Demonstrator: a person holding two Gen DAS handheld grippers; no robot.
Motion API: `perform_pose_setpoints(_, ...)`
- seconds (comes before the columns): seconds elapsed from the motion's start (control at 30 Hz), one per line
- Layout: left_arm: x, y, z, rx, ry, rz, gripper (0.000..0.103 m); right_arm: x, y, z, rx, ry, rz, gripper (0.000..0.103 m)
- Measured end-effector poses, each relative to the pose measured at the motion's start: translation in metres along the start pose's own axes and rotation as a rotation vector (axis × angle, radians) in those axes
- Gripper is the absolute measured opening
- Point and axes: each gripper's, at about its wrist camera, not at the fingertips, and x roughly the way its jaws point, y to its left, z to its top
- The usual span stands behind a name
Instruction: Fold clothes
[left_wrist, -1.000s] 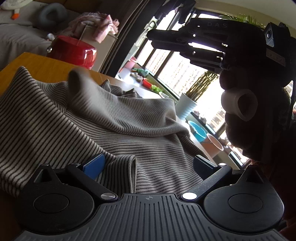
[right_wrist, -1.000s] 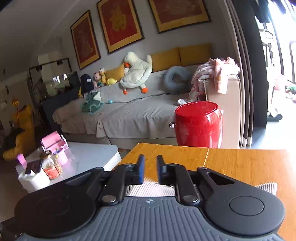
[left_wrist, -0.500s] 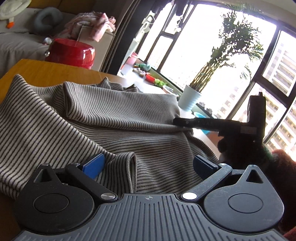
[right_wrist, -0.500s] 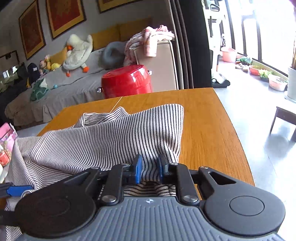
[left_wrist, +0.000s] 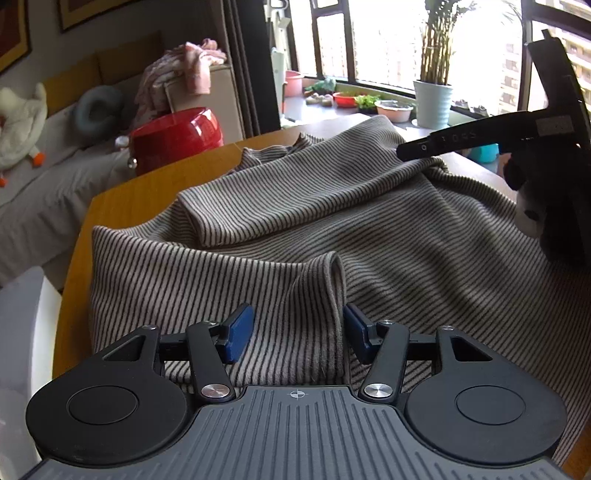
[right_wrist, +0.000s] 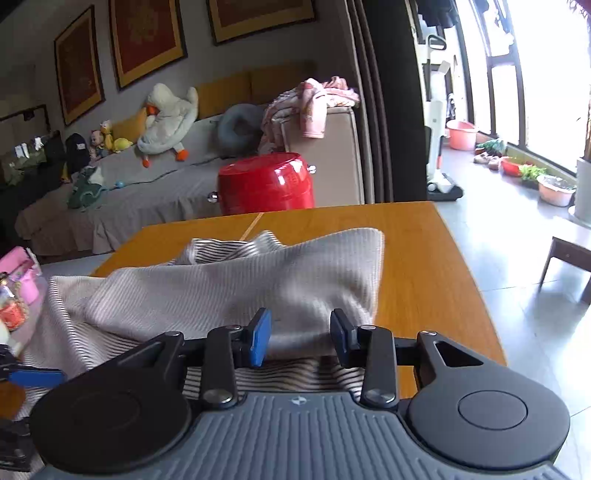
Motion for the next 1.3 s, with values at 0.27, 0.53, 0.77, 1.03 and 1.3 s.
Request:
perform_pose_setpoints(0.27, -0.023, 0.016, -0.005, -0.088, -0.063, -0.063, 0.047, -0.018, 0.054, -0.011, 0.049, 0.164, 0.320, 0.035)
perform_pose_setpoints(0.53, -0.073, 0.067, -0.017, -0.295, -0.202, -0.001, 0.084, 0.016, 0.091, -0.033, 0.108, 0.270, 0.326, 0.050)
perform_pose_setpoints(0.77, -0.092, 0.111, -0.017, -0.488, -0.287, -0.016, 0.095, 0.020, 0.159, -0.001, -0.209, 0.204, 0.361, 0.007)
perform_pose_setpoints(1.03, -0.083, 0.108, -0.005, -0.465, -0.274, -0.041, 0.099, -0.025, 0.119, 0.147, -0.212, -0.168, 0.243, 0.007)
perform_pose_setpoints(1.3, -0.040, 0.080, 0.023, -0.386, -0.208, -0.117, 0.101, -0.019, -0.005, 0.129, 0.000, -0.119, 0.072, 0.007)
